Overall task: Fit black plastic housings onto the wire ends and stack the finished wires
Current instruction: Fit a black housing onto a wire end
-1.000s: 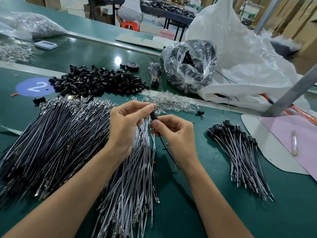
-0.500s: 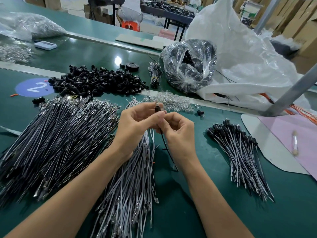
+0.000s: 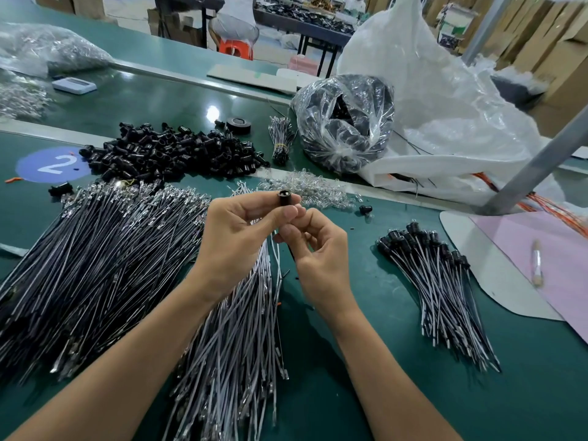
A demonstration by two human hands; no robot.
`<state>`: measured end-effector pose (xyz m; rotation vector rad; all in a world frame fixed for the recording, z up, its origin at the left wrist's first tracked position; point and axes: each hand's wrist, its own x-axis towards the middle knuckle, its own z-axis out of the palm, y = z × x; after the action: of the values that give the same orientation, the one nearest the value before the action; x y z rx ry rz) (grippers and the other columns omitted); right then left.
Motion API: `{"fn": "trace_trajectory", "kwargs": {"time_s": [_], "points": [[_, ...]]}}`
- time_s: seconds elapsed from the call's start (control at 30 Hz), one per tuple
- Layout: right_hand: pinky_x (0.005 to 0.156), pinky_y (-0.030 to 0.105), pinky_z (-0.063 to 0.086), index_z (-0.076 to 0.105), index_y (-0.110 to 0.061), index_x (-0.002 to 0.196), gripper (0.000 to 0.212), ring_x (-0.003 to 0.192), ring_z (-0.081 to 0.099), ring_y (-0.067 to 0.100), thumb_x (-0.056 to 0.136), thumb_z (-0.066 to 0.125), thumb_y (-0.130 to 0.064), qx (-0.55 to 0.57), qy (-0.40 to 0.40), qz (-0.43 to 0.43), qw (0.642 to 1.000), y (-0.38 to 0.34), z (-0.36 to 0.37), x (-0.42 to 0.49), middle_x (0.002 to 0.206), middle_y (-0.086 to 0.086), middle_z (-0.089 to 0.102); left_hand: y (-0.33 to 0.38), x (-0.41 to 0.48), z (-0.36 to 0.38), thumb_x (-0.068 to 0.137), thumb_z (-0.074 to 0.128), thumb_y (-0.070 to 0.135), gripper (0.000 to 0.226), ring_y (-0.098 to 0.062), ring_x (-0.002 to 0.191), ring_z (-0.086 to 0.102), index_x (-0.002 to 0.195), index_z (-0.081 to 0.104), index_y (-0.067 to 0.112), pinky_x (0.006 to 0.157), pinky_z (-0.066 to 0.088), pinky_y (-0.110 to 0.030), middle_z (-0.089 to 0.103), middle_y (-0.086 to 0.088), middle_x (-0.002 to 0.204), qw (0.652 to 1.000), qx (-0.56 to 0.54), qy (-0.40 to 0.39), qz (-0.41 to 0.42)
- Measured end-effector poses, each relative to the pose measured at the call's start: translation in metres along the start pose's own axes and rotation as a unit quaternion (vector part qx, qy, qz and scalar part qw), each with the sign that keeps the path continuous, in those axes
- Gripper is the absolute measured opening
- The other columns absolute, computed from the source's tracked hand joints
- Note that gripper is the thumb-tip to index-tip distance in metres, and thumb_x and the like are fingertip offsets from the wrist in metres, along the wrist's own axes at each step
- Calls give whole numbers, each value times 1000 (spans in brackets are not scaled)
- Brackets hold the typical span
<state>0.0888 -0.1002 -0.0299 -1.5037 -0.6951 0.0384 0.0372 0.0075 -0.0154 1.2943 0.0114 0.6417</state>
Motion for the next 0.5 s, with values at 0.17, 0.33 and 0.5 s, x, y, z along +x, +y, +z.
{"fn": "trace_trajectory", "kwargs": {"time_s": [0.17, 0.33, 0.5], "points": [[78, 60, 46, 59, -8, 77, 14, 74, 59, 32, 87, 63, -17, 14, 2, 2, 1000, 1, 3, -1, 73, -4, 62, 3, 0, 0, 75, 76, 25, 18, -23, 86, 73, 91, 78, 17, 75, 59, -30, 77, -7, 90, 1000, 10, 7, 21], [75, 62, 45, 53, -5, 76, 18, 73, 57, 34, 88, 62, -15, 17, 3, -9, 1000, 3, 7, -3, 72, -9, 58, 4, -2, 3, 76, 74, 18, 16, -18, 81, 73, 91, 77, 14, 70, 58, -26, 77, -6, 86, 999, -14, 23, 25], [69, 54, 43, 49, -12, 72, 21, 70, 49, 11, 89, 61, -14, -10, 4, -19, 1000, 3, 6, -5, 70, -17, 55, 5, 0, 3, 74, 74, 16, 17, -17, 79, 73, 91, 75, 12, 73, 56, -24, 77, -6, 84, 1000, -3, 22, 22]]}}
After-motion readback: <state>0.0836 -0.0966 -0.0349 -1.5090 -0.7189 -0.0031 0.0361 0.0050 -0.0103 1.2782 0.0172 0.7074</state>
